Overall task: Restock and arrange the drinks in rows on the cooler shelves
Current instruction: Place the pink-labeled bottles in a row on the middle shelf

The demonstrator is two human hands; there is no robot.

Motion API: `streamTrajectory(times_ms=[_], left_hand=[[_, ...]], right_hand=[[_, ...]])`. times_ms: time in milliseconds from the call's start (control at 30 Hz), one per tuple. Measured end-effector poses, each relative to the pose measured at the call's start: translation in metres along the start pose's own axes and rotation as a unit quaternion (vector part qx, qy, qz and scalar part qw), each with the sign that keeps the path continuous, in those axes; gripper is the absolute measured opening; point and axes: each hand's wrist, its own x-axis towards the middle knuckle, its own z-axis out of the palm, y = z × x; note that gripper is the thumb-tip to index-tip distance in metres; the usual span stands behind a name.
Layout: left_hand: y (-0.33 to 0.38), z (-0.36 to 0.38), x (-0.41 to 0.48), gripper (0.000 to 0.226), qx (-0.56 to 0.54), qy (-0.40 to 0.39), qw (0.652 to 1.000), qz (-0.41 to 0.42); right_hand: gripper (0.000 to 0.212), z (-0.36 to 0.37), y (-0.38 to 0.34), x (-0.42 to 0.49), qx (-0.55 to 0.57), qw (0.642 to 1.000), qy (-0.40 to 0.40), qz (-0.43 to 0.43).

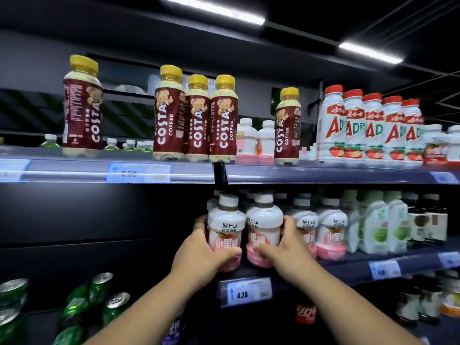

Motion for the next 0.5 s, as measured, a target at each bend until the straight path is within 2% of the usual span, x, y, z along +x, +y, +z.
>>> streamTrajectory(times_ms=[100,233,367,500], left_hand=[[0.003,0.017,-0.005,0.095,0.002,0.019,0.999,-0.031],[0.008,0.031,-0.012,0.080,0.021,0.059,0.996,-0.057],[0.016,0.039,-0.014,0.076,0.053,0.076,0.993,-0.070],[0.023,0.046,-0.015,0.069,0.102,0.090,0.988,-0.077]], right_hand=[[0.055,-0.001,0.011,0.017,-0.018,0.999,-0.051,0.000],[0.050,-0.006,0.022,0.027,-0.077,0.993,-0.088,-0.031],[0.057,-0.009,0.026,0.021,-0.119,0.988,-0.072,-0.069],[0.076,-0.013,0.026,0.023,-0.056,0.992,-0.091,-0.068]])
